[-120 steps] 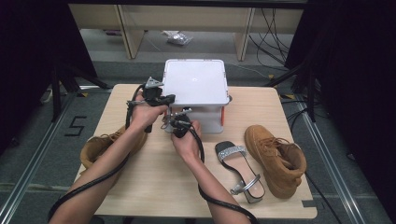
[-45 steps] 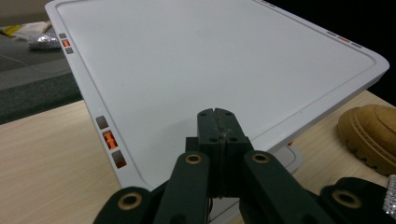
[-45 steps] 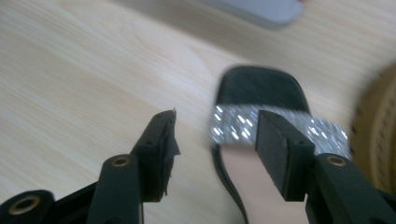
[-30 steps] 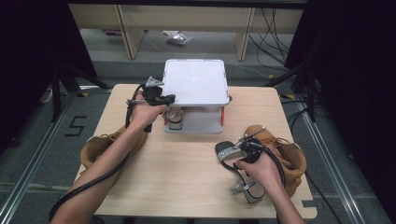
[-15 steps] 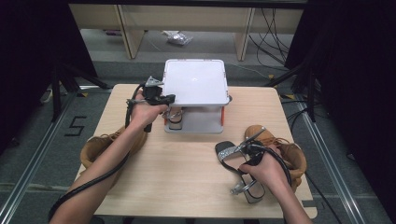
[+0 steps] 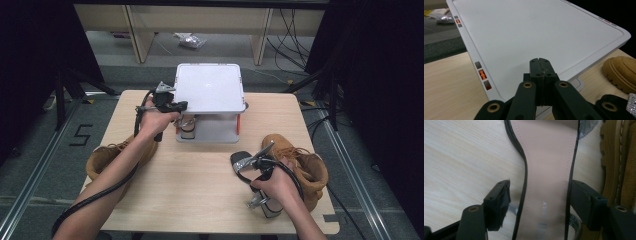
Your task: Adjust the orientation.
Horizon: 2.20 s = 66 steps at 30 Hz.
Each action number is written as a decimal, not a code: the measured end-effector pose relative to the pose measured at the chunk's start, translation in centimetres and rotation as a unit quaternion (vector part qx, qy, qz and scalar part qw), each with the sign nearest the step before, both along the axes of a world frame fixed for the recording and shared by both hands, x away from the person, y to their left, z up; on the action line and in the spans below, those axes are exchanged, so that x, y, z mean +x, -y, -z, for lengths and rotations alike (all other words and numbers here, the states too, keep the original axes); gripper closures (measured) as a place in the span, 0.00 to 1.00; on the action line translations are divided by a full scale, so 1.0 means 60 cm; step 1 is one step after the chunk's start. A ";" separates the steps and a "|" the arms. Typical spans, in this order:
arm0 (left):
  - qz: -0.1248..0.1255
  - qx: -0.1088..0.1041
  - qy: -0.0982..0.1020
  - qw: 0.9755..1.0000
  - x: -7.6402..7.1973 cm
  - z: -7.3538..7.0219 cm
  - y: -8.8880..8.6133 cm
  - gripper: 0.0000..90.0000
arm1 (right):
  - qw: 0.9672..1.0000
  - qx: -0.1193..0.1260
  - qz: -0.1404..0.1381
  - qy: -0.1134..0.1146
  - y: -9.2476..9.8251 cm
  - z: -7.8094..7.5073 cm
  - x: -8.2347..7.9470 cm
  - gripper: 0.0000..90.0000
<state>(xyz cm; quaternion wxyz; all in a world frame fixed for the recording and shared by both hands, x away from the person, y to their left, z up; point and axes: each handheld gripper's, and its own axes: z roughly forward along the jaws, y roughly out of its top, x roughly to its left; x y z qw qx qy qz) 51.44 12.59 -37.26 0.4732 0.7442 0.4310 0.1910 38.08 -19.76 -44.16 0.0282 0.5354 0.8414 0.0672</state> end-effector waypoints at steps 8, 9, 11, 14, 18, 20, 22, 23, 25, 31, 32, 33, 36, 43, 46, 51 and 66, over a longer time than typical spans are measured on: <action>0.002 0.002 -0.002 1.000 0.000 -0.001 0.000 1.00 | 0.999 -0.034 0.005 0.011 -0.003 0.000 0.006 0.37; 0.002 0.002 -0.002 1.000 0.000 -0.001 0.000 1.00 | 0.999 -0.035 -0.004 0.009 -0.001 0.004 0.008 0.36; 0.002 0.002 -0.002 1.000 0.000 -0.001 0.000 1.00 | 0.999 -0.033 0.004 0.005 -0.005 0.012 0.007 0.34; 0.002 0.002 -0.001 1.000 0.000 -0.001 0.000 1.00 | 0.999 -0.037 -0.003 0.000 -0.005 0.016 0.010 0.35; 0.002 0.002 -0.001 1.000 0.000 -0.001 -0.001 1.00 | 0.999 -0.048 0.001 -0.007 -0.007 0.026 0.017 0.35; -0.001 -0.005 0.000 1.000 0.000 0.000 0.001 1.00 | 0.999 -0.045 0.001 -0.006 -0.007 0.029 0.018 0.35; 0.003 0.002 -0.002 1.000 0.001 -0.001 -0.001 1.00 | 0.999 -0.048 -0.004 -0.011 -0.008 0.033 0.023 0.37; 0.003 0.002 -0.002 1.000 0.000 -0.001 -0.001 1.00 | 0.999 -0.048 -0.004 -0.011 -0.008 0.033 0.023 0.37; 0.003 0.002 -0.001 1.000 0.000 -0.001 -0.001 1.00 | 0.999 -0.052 0.002 -0.015 -0.009 0.033 0.024 0.38; 0.001 0.005 -0.003 1.000 0.000 -0.002 0.000 1.00 | 0.998 -0.065 0.000 -0.016 -0.012 0.032 0.026 0.45; 0.002 0.004 -0.002 1.000 0.001 -0.001 0.000 1.00 | 0.998 -0.066 0.009 -0.018 -0.014 0.031 0.025 0.45; 0.002 0.004 -0.002 1.000 0.001 -0.001 0.000 1.00 | 0.998 -0.066 0.009 -0.018 -0.014 0.031 0.025 0.45; 0.002 0.003 -0.002 1.000 0.001 -0.001 0.000 1.00 | 0.998 -0.062 -0.007 -0.020 -0.019 0.031 0.024 0.45; 0.003 0.006 -0.001 1.000 0.001 -0.002 0.001 1.00 | 0.998 -0.060 -0.005 -0.035 -0.022 0.030 0.028 0.44; 0.003 0.006 -0.002 1.000 0.001 -0.002 0.000 1.00 | 0.998 -0.053 -0.008 -0.045 -0.020 0.030 0.034 0.41; 0.004 0.006 -0.002 1.000 0.001 -0.002 0.000 1.00 | 0.997 -0.053 -0.006 -0.060 -0.020 0.040 0.037 0.41; 0.004 0.006 -0.002 1.000 0.001 -0.002 0.000 1.00 | 0.996 -0.045 0.010 -0.072 -0.016 0.056 0.047 0.45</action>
